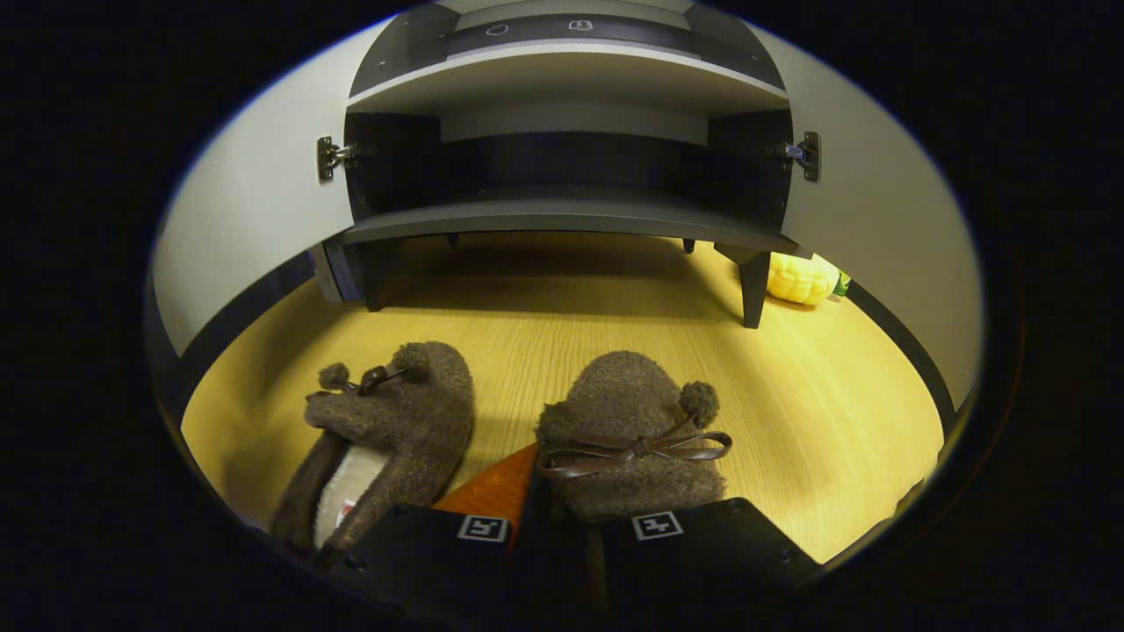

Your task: Grab one shoe with the right hand and put it into the shoe cabinet, grab the other shoe with the left hand and put it into the shoe cabinet; then close the right door with the right hand and the left door with the left hand.

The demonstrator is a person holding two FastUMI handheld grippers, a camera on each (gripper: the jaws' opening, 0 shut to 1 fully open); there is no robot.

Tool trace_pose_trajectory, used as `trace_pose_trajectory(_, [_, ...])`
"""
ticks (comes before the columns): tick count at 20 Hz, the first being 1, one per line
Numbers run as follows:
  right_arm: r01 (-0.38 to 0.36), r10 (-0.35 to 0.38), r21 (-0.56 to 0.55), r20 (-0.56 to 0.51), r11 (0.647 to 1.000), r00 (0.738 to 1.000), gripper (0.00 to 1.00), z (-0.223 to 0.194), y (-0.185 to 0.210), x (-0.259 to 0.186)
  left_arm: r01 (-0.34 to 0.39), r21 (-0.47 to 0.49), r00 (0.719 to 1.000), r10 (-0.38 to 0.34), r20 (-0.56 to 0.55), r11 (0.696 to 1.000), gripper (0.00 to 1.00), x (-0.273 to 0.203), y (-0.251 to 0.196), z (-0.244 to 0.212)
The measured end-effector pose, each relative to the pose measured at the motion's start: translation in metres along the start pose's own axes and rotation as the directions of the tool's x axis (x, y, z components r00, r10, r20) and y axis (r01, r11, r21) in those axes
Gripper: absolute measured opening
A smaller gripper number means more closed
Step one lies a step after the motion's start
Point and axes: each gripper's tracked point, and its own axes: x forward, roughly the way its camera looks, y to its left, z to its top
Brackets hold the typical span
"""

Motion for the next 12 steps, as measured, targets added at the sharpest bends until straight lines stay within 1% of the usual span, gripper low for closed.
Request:
trace_pose_trajectory(1, [0.0, 0.0, 0.003, 0.005, 1.0, 1.0, 0.34, 0.0006, 0.0002, 0.0051, -0.004, 0.0, 1.0, 0.004, 0.001, 1.0, 0.98, -0.0007, 0.0008, 0.0])
trace_pose_trajectory(2, [-0.002, 0.002, 0.003, 0.006, 1.0, 1.0, 0.39, -0.0008, 0.0, 0.0068, -0.006, 0.002, 1.0, 0.006, 0.001, 1.0, 0.98, -0.0013, 0.0024, 0.0004])
trace_pose_trajectory(4, [-0.005, 0.005, -0.009, 0.003, 1.0, 1.0, 0.39, -0.0055, -0.0012, 0.0012, -0.011, 0.006, 1.0, 0.011, -0.005, 1.0, 0.98, -0.0032, 0.0041, -0.002])
trace_pose_trajectory(5, [0.0, -0.001, 0.017, 0.021, 1.0, 1.0, 0.38, 0.0008, 0.0001, 0.0084, -0.012, 0.004, 1.0, 0.012, -0.009, 1.0, 0.98, -0.0042, 0.0051, -0.0034])
trace_pose_trajectory(6, [0.004, -0.004, 0.01, 0.01, 1.0, 1.0, 0.08, 0.0003, 0.0002, 0.0075, -0.014, 0.0, 1.0, 0.014, -0.013, 1.0, 0.98, -0.0051, 0.0059, -0.0043])
trace_pose_trajectory(10, [-0.017, 0.017, 0.0, 0.004, 1.0, 1.0, 0.08, 0.0003, 0.0012, 0.0088, -0.015, -0.005, 1.0, 0.015, -0.016, 1.0, 0.98, -0.0076, 0.0063, -0.0049])
trace_pose_trajectory(12, [-0.029, 0.029, -0.022, 0.004, 0.999, 1.0, 0.08, 0.0013, 0.0018, 0.0074, -0.011, 0.003, 1.0, 0.011, -0.015, 1.0, 0.98, -0.0082, 0.0064, -0.0034])
